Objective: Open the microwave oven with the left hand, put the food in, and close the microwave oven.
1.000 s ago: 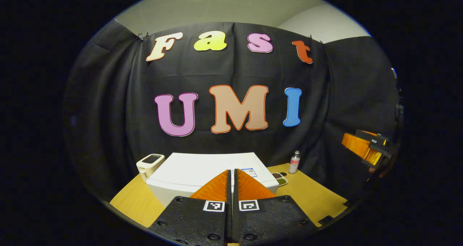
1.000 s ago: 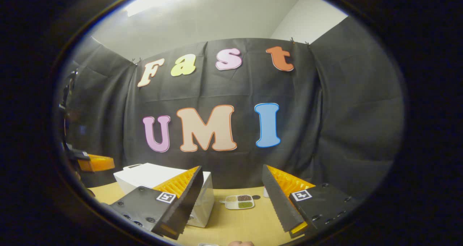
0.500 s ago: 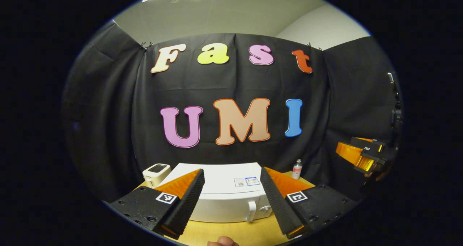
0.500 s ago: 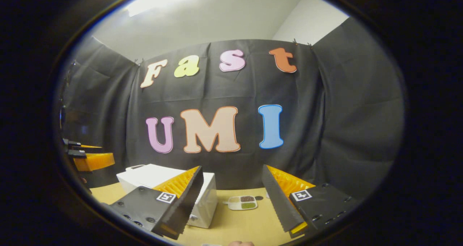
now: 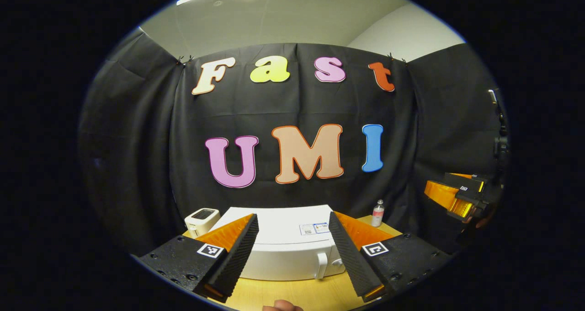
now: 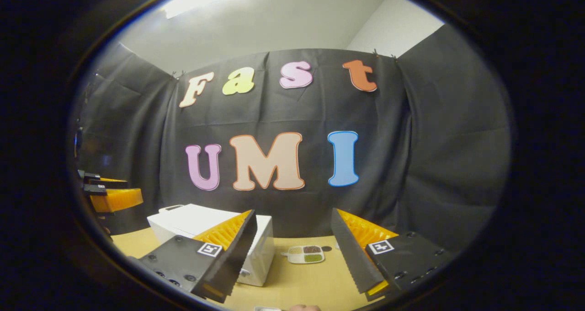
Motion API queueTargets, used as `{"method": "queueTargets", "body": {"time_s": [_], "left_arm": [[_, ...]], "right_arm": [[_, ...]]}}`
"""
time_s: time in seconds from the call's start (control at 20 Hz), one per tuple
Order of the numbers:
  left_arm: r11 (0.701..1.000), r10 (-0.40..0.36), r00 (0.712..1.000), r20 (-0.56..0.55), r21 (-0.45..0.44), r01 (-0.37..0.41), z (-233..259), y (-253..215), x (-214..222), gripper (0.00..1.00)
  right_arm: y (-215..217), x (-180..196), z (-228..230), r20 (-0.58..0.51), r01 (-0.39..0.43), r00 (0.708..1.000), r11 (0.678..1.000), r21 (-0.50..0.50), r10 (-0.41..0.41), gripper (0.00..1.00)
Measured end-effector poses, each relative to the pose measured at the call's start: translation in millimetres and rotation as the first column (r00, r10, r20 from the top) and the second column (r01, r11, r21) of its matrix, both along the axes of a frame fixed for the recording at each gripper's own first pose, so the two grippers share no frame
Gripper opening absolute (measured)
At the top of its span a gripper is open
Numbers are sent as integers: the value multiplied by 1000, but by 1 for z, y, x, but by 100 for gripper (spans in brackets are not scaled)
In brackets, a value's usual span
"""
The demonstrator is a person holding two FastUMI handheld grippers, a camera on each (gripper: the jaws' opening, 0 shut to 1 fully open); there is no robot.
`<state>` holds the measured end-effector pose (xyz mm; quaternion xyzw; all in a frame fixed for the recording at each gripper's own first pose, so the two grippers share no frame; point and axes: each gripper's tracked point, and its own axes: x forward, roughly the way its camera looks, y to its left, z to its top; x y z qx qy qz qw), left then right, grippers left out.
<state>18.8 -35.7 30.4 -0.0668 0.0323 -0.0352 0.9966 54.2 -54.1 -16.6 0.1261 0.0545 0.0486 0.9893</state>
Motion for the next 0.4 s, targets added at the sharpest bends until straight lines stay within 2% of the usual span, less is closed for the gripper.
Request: {"method": "queueTargets", "body": {"time_s": [0.15, 0.25, 0.3, 0.35, 0.4], "left_arm": [[999, 20, 1000, 0, -36, -20, -1, 5, -3, 94], [999, 24, 1000, -2, -24, -24, -3, 5, -2, 95], [1000, 23, 1000, -4, -9, -23, -5, 5, -2, 95], [1000, 23, 1000, -5, 4, -22, -5, 5, -2, 95], [1000, 21, 1000, -2, 11, -21, -6, 4, -3, 95]], "right_arm": [[2, 0, -2, -6, -3, 1000, 1000, -6, 3, 94], [1, 0, -2, -10, -2, 1000, 1000, -2, 2, 94], [1, 0, -2, -8, -1, 1000, 1000, -2, 1, 99], [1, 1, -2, -8, -1, 1000, 1000, -1, 1, 94], [3, 1, -3, -9, -3, 1000, 1000, 1, 3, 94]]}}
